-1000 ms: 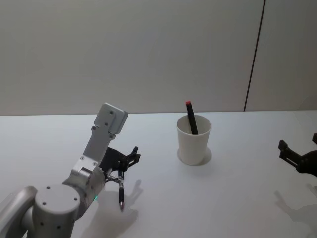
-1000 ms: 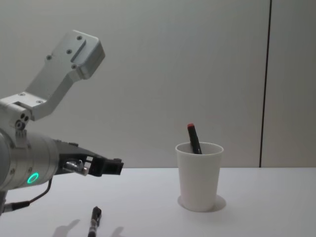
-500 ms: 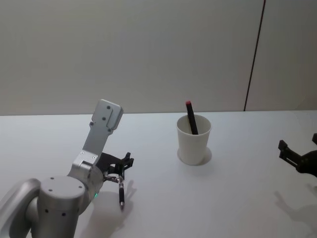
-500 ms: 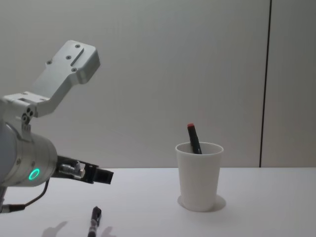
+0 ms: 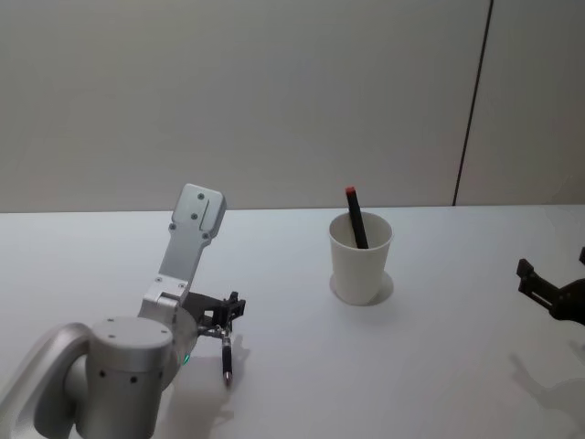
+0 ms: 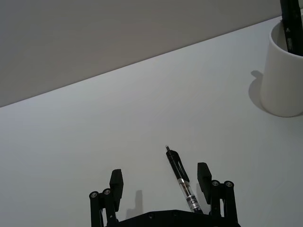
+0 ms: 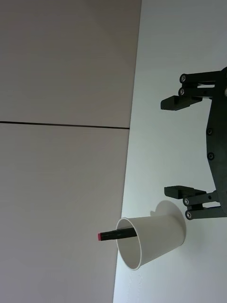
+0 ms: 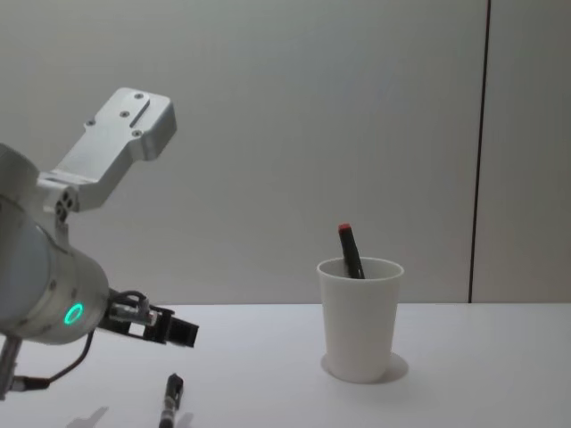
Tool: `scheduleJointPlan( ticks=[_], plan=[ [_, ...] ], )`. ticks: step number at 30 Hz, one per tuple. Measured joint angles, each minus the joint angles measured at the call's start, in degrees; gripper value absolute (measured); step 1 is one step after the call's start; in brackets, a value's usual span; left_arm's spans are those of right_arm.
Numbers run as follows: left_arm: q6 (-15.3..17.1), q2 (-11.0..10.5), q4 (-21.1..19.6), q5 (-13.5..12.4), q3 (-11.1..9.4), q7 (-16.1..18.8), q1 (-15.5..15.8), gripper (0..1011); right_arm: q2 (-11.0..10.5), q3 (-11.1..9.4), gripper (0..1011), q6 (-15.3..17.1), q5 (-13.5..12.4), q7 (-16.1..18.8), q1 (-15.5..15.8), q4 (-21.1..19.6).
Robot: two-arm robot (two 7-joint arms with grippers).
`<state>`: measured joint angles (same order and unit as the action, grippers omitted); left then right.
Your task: Place the pen into the pen holder.
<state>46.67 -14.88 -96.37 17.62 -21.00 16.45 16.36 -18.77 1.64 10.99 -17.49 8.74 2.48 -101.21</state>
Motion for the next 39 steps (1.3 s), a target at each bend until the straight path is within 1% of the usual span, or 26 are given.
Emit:
scheduleJointPlan(
  ticks=[5, 17, 27, 39],
  plan=[
    [2.1, 1.4, 0.5, 1.0, 0.3, 1.8, 0.2, 1003, 0.0, 0.0, 1001, 0.0, 0.0, 0.0, 0.0, 0.0],
    [4.6, 4.1, 2.5, 2.8, 1.0, 4.0, 0.7, 1003, 0.0, 0.0, 1001, 0.0, 0.0, 0.0, 0.0, 0.0],
    [5.6, 5.4, 4.0, 3.0, 1.3, 4.2, 0.9, 1003, 0.0, 0.0, 1001, 0.0, 0.0, 0.0, 0.0, 0.0],
    [7.1, 6.7, 5.1, 2.5, 1.8, 4.0, 0.8, 1003, 0.0, 0.0, 1001, 0.0, 0.0, 0.0, 0.0, 0.0]
  ],
)
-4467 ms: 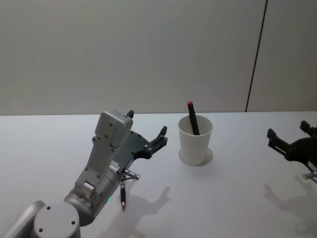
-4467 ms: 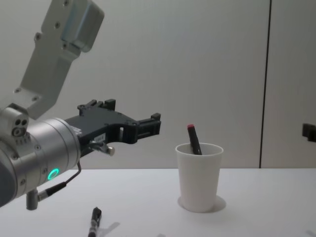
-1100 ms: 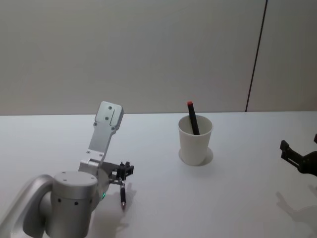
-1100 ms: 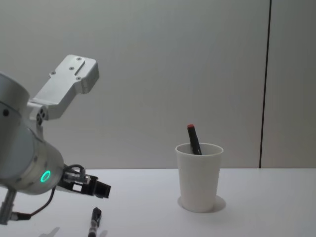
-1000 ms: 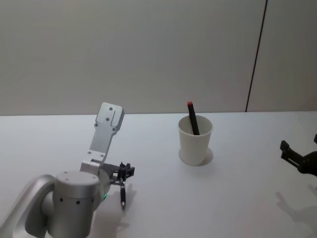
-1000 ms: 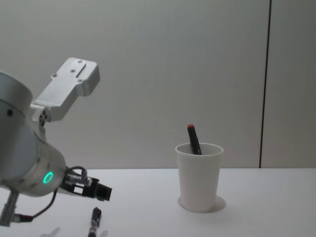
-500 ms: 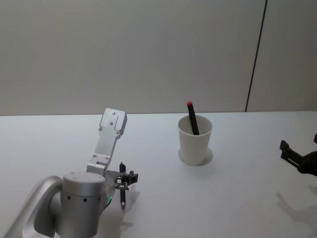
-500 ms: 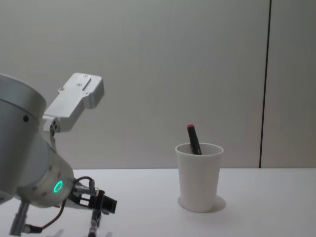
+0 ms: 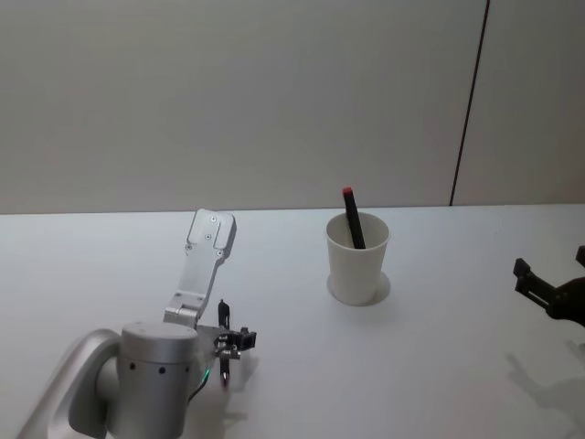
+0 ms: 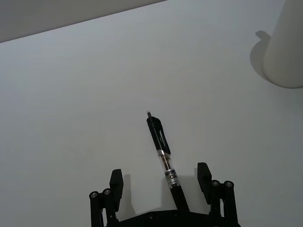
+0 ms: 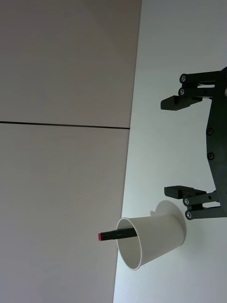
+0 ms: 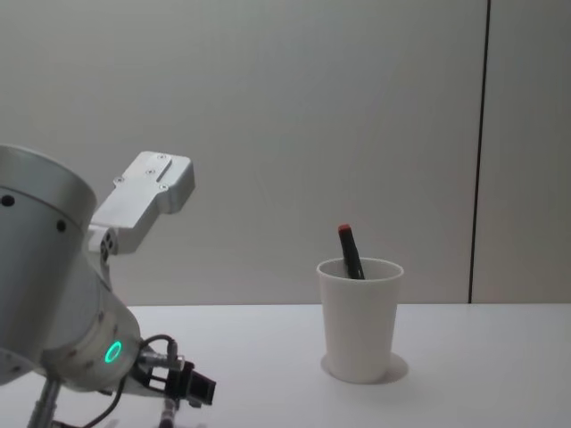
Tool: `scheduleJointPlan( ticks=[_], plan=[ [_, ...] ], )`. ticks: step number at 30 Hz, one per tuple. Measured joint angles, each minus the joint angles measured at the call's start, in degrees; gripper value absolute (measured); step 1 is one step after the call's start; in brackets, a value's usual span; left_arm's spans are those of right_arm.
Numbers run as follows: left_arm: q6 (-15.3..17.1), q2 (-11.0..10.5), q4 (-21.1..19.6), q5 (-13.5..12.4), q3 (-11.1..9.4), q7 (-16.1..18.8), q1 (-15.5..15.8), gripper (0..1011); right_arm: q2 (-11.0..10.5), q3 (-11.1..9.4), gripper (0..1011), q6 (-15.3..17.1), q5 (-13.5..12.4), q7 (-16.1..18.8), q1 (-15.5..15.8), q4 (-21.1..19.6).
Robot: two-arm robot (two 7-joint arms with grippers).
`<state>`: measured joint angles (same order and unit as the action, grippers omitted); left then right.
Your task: Place the pen into the pen holder.
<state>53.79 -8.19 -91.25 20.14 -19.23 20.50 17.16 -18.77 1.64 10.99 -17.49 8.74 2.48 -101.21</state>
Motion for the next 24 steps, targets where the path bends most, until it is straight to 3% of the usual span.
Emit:
scheduleJointPlan(
  ticks=[24],
  plan=[
    [0.2, 1.1, 1.1, -1.3, 1.2, -1.5, -0.8, 1003, 0.0, 0.0, 1001, 0.0, 0.0, 0.0, 0.0, 0.0]
  ],
)
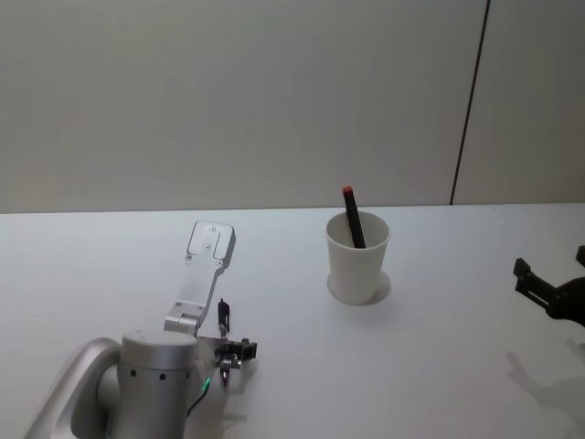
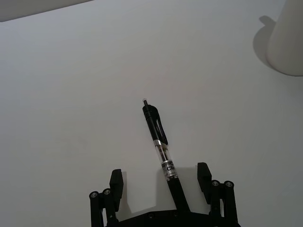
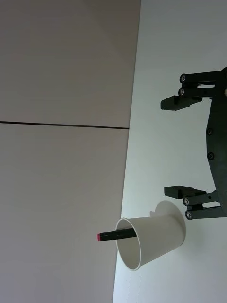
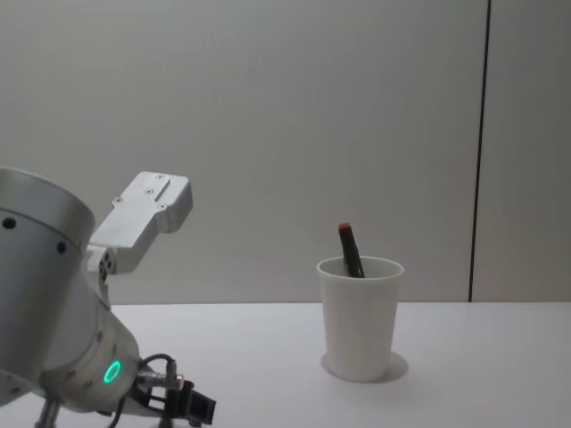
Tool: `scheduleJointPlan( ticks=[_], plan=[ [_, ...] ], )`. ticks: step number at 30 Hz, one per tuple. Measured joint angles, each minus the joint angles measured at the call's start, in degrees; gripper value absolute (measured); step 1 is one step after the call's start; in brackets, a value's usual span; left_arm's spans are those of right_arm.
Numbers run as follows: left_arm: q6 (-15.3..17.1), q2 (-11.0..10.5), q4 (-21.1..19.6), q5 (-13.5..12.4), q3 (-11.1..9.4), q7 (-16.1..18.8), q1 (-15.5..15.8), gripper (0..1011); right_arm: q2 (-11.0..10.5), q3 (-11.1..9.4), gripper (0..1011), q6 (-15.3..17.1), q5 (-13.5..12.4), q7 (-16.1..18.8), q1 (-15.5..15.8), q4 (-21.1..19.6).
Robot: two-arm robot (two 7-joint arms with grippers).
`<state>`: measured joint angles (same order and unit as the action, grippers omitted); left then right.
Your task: Place the pen into the pen holder.
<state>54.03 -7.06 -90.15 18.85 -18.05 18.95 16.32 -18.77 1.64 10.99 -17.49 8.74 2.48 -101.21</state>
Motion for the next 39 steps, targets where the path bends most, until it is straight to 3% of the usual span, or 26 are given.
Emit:
scheduleJointPlan(
  ticks=[11, 15, 26, 29, 31, 32, 35, 37, 39],
  plan=[
    [-0.4, 0.5, 0.1, -0.3, 0.8, -0.2, -0.5, 1000, 0.0, 0.0, 1001, 0.0, 0.0, 0.0, 0.0, 0.0],
    [-0.5, 0.7, 0.1, -0.5, 1.0, -0.2, -0.7, 927, 0.0, 0.0, 1001, 0.0, 0.0, 0.0, 0.0, 0.0],
    [0.2, 1.2, 0.2, -1.6, 1.5, -0.4, -0.9, 641, 0.0, 0.0, 1001, 0.0, 0.0, 0.0, 0.0, 0.0],
    [0.7, 1.4, 0.3, -2.4, 1.5, -0.7, -0.9, 501, 0.0, 0.0, 1001, 0.0, 0.0, 0.0, 0.0, 0.0],
    [0.9, 1.4, 0.3, -2.8, 1.6, -0.8, -0.9, 469, 0.0, 0.0, 1001, 0.0, 0.0, 0.0, 0.0, 0.0],
    [1.1, 1.4, 0.3, -3.0, 1.6, -0.9, -0.9, 398, 0.0, 0.0, 1001, 0.0, 0.0, 0.0, 0.0, 0.0],
    [1.7, 1.5, 0.4, -4.0, 1.6, -1.4, -0.8, 336, 0.0, 0.0, 1001, 0.0, 0.0, 0.0, 0.0, 0.0],
    [2.0, 1.6, 0.5, -4.5, 1.6, -1.7, -0.7, 237, 0.0, 0.0, 1001, 0.0, 0.0, 0.0, 0.0, 0.0],
    [2.2, 1.6, 0.5, -4.8, 1.6, -1.9, -0.7, 216, 0.0, 0.0, 1001, 0.0, 0.0, 0.0, 0.0, 0.0]
  ],
)
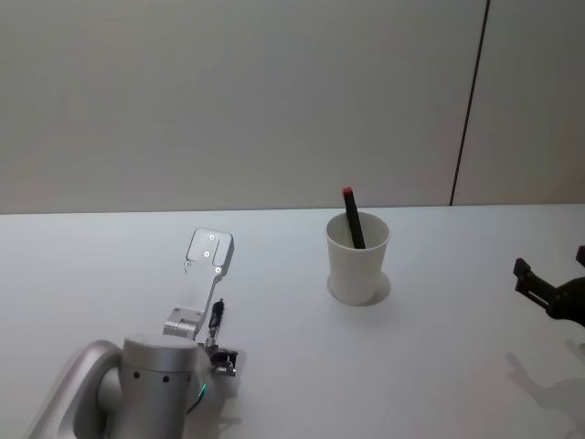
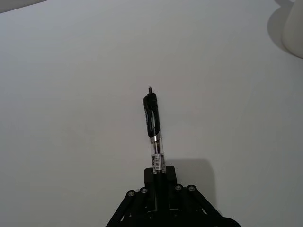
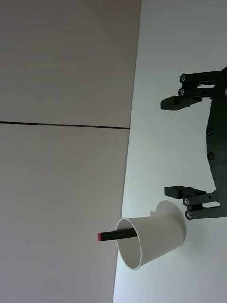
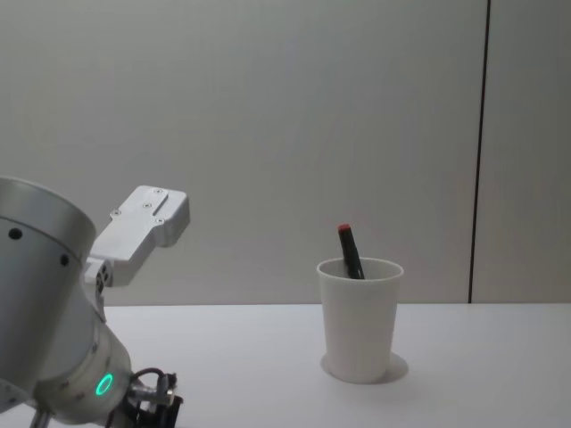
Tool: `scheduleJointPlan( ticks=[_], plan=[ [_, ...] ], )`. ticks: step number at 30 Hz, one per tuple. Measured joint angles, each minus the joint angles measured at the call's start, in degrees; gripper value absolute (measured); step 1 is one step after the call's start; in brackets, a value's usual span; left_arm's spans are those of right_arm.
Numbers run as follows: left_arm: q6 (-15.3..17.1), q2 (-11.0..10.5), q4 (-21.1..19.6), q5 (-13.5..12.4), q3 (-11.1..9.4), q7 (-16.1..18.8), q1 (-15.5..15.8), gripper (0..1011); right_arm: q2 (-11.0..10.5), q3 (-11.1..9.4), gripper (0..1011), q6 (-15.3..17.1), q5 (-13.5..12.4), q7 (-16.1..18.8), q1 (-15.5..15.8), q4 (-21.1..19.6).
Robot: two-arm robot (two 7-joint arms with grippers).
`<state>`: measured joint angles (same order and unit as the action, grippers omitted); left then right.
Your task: Place the pen into the pen holder.
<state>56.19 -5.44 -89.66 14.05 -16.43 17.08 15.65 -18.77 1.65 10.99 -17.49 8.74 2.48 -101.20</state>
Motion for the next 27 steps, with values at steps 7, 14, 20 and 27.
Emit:
scheduleJointPlan(
  ticks=[7, 14, 20, 27],
  plan=[
    [0.4, 0.2, 0.0, -1.5, 0.2, -1.1, 0.1, 125, 0.0, 0.0, 1001, 0.0, 0.0, 0.0, 0.0, 0.0],
    [0.1, 0.3, 0.0, -2.7, 0.5, -2.3, 0.1, 125, 0.0, 0.0, 1001, 0.0, 0.0, 0.0, 0.0, 0.0],
    [-1.5, 0.1, -0.3, -3.9, 0.9, -3.5, 0.2, 125, 0.0, 0.0, 1001, 0.0, 0.0, 0.0, 0.0, 0.0],
    [-4.4, -0.2, -0.9, -5.8, 1.4, -5.3, 0.4, 125, 0.0, 0.0, 1001, 0.0, 0.0, 0.0, 0.0, 0.0]
  ],
)
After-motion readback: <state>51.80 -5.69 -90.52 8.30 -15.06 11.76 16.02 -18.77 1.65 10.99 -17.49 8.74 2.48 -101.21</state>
